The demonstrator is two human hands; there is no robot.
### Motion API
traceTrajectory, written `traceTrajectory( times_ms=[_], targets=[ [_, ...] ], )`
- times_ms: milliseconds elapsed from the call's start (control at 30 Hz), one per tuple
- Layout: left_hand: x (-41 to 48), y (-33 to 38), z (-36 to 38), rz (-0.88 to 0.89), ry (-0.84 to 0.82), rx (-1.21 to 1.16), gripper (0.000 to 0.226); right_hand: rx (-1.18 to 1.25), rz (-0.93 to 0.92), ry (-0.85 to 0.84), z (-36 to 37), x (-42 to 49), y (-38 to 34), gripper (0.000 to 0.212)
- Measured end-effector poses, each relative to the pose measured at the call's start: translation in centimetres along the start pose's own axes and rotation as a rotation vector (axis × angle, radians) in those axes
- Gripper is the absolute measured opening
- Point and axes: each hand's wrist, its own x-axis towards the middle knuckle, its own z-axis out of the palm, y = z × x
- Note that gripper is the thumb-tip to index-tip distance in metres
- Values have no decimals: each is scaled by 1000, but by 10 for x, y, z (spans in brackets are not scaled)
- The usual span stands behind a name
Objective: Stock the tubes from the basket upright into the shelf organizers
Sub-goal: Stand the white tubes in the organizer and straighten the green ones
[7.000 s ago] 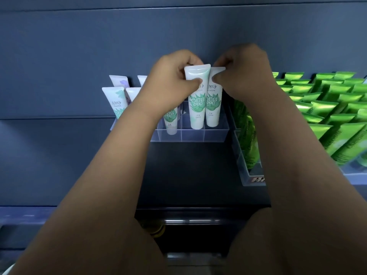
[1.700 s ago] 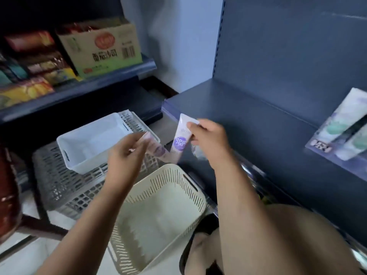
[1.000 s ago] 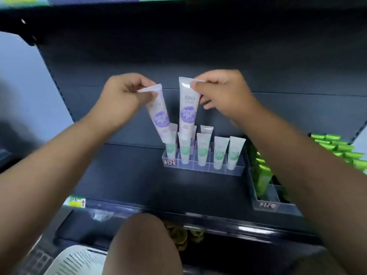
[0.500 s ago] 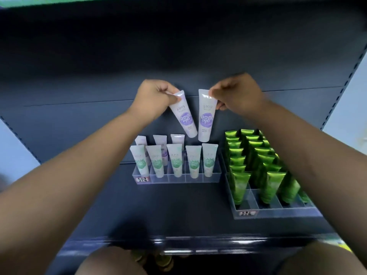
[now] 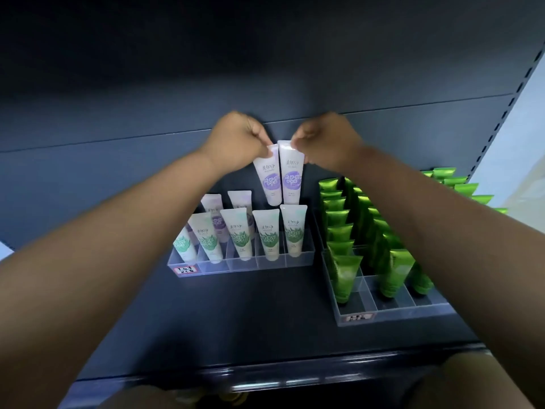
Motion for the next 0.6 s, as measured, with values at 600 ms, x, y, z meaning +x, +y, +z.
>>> traceTrajectory(
  times_ms=[600],
  targets=[
    [7,-25,41,-38,-111,353,9,-320,-186,-218,54,7,46,15]
  ],
)
